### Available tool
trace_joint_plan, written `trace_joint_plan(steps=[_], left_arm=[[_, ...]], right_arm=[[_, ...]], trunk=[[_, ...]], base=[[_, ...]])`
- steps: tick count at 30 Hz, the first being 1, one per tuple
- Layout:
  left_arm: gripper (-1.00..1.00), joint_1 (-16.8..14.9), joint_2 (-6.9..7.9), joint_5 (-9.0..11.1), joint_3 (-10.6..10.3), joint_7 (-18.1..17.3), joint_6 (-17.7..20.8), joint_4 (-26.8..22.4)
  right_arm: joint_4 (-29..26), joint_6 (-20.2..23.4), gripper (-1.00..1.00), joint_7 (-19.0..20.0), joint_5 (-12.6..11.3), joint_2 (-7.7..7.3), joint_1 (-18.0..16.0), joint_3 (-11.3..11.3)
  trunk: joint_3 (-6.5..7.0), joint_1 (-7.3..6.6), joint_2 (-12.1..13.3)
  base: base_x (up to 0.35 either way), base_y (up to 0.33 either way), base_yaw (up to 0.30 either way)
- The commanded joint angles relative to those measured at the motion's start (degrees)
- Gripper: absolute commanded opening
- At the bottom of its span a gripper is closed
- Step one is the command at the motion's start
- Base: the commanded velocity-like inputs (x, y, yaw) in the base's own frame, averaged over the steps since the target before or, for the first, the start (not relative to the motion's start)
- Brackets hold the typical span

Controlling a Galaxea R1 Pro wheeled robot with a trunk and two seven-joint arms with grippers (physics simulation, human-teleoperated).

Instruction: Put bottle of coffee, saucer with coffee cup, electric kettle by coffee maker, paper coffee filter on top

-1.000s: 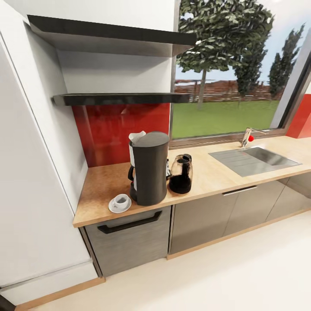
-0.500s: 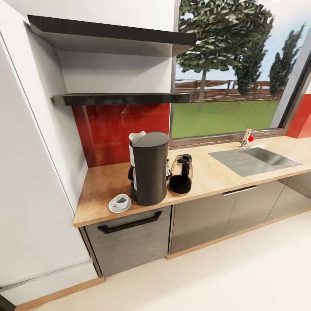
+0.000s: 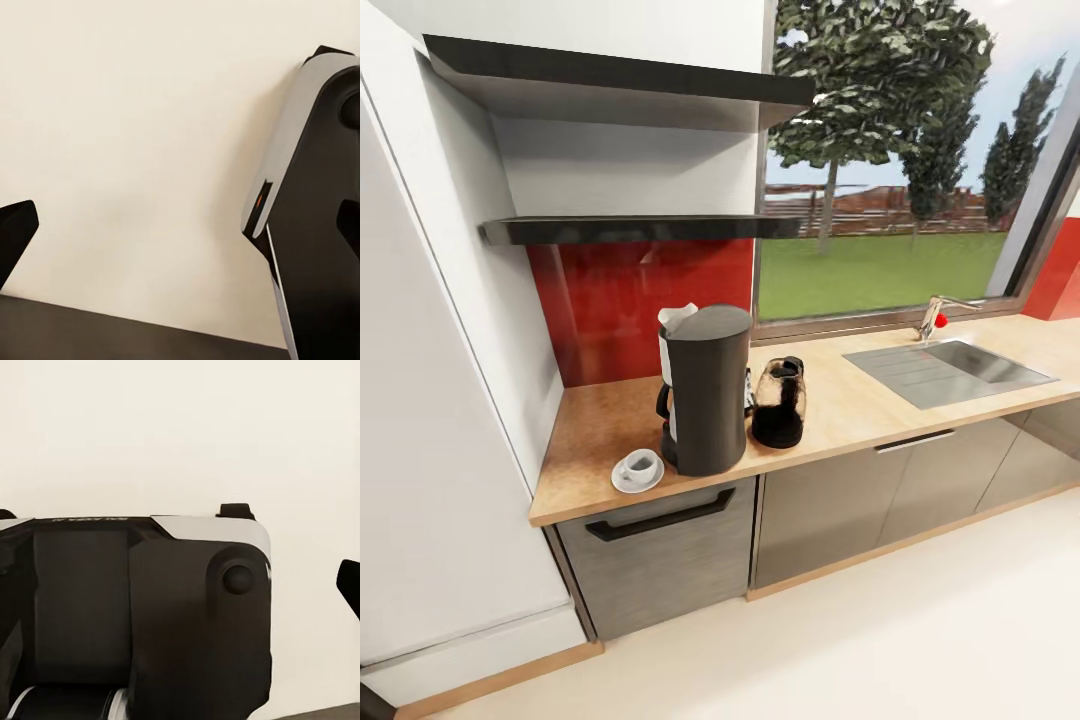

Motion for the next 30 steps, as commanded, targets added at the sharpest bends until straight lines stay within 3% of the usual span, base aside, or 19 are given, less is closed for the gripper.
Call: trace_joint_plan(steps=[1, 30], left_arm=[[1.00, -0.03, -0.06, -0.59, 0.34, 0.13, -0.25, 0.03], [1.00, -0.03, -0.60, -0.61, 0.35, 0.14, -0.19, 0.12]], right_arm=[[-0.04, 0.08, 1.00, 0.07, 0.45, 0.01, -0.02, -0.47], [-0.39, -0.09, 1.00, 0.07, 0.19, 0.01, -0.03, -0.57]], trunk=[[-0.10, 0.03, -0.11], [-0.10, 0.03, -0.11]], base=[[0.000, 0.000, 0.000], [0.000, 0.000, 0.000]])
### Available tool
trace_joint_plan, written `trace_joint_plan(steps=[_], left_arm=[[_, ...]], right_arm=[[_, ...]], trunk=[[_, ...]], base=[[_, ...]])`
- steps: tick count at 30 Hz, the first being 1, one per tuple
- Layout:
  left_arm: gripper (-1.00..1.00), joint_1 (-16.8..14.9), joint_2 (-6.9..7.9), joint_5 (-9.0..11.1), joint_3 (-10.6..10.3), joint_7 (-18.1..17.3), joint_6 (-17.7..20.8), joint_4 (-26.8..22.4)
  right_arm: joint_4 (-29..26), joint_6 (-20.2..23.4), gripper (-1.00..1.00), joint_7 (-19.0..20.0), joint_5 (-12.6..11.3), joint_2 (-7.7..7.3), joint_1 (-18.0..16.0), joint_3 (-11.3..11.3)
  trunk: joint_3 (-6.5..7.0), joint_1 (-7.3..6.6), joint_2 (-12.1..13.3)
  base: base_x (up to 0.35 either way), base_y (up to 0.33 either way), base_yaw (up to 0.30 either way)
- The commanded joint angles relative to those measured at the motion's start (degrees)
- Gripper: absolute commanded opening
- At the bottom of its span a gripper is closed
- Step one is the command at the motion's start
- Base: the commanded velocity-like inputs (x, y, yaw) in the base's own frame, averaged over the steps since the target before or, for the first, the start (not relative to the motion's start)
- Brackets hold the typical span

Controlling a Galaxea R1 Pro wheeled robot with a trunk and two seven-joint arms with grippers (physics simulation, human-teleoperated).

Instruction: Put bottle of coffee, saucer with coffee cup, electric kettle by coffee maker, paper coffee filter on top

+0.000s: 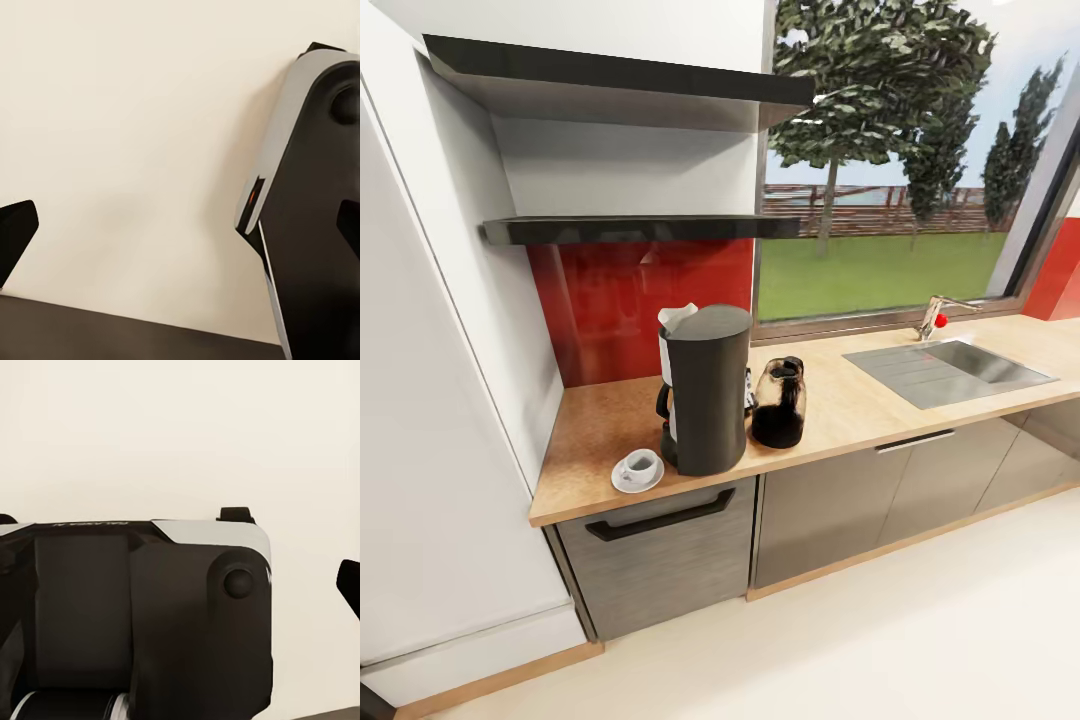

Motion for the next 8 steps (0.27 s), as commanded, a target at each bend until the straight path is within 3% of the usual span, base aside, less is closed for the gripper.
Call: trace_joint_plan(steps=[1, 8], left_arm=[[1.00, -0.04, -0.03, -0.54, 0.38, 0.13, -0.24, 0.03], [1.00, -0.04, -0.07, -0.26, 0.53, 0.13, -0.22, 0.06]], right_arm=[[-0.04, 0.06, 1.00, 0.07, 0.43, 0.01, -0.02, -0.47], [-0.04, 0.06, 1.00, 0.07, 0.43, 0.01, -0.01, -0.47]], trunk=[[-0.10, 0.03, -0.11], [-0.10, 0.03, -0.11]], base=[[0.000, 0.000, 0.000], [0.000, 0.000, 0.000]])
